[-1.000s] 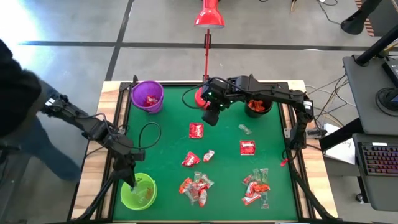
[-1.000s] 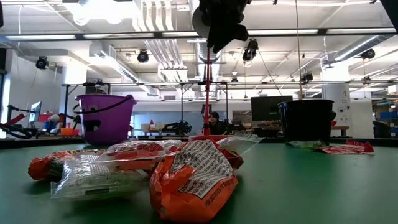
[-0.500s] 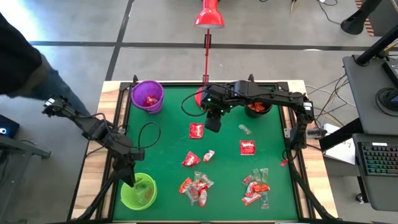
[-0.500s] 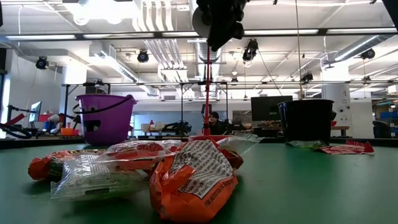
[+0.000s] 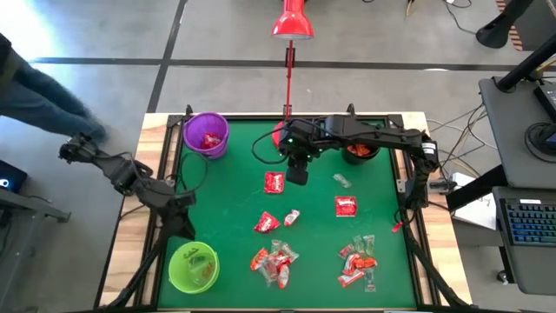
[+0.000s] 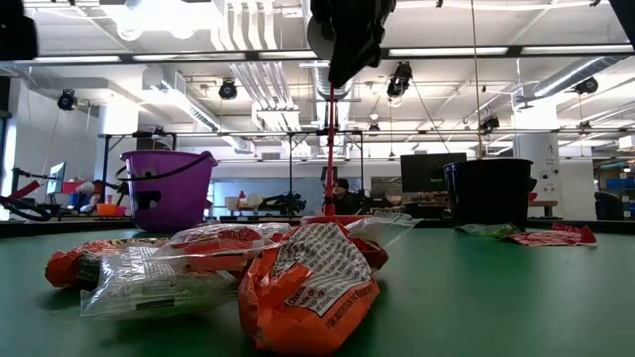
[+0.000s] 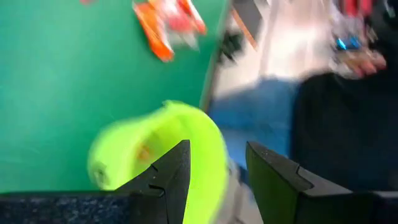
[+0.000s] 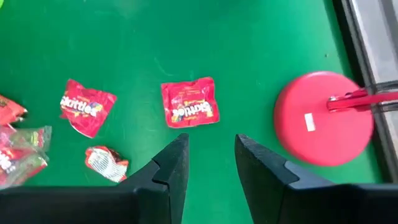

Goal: Sort candy
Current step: Put the orange chocolate into the black bucket

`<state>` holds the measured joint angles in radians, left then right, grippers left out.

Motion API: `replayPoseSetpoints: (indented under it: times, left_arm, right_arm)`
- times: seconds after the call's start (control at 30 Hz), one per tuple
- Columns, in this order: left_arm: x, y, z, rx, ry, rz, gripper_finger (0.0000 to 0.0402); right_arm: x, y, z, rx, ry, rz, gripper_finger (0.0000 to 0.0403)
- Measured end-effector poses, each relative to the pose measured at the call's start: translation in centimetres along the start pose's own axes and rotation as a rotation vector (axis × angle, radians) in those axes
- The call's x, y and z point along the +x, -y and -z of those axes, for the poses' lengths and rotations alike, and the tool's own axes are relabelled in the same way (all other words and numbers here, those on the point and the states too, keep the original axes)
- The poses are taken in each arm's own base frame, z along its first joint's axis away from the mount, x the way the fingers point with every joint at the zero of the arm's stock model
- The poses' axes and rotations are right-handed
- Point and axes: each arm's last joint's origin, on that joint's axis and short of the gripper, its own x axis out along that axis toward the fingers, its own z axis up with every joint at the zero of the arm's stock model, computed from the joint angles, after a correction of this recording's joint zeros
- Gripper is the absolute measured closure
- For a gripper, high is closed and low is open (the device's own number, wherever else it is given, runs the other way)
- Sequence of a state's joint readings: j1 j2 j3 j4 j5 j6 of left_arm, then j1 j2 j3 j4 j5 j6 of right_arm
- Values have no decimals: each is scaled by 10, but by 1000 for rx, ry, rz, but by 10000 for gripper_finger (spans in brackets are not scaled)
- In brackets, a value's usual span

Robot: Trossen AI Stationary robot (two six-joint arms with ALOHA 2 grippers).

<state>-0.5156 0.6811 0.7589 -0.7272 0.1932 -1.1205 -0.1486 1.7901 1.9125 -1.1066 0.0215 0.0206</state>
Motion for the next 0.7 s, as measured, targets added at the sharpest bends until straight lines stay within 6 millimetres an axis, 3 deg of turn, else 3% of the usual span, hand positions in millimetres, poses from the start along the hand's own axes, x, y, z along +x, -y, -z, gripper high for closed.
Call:
replayPoseSetpoints:
  times: [0.2,0.37,0.7]
  left_arm:
    - [-17,-12,-1,81,290,-165,264]
    - [-33,-16,-4,198,511,-258,264]
    - [-78,7,-10,404,725,-319,264]
  right_arm:
    - [23,-2,11,47,-51,-46,245]
    - [43,-2,25,-62,-113,-49,228]
    - [93,-6,55,-243,-108,-163,227]
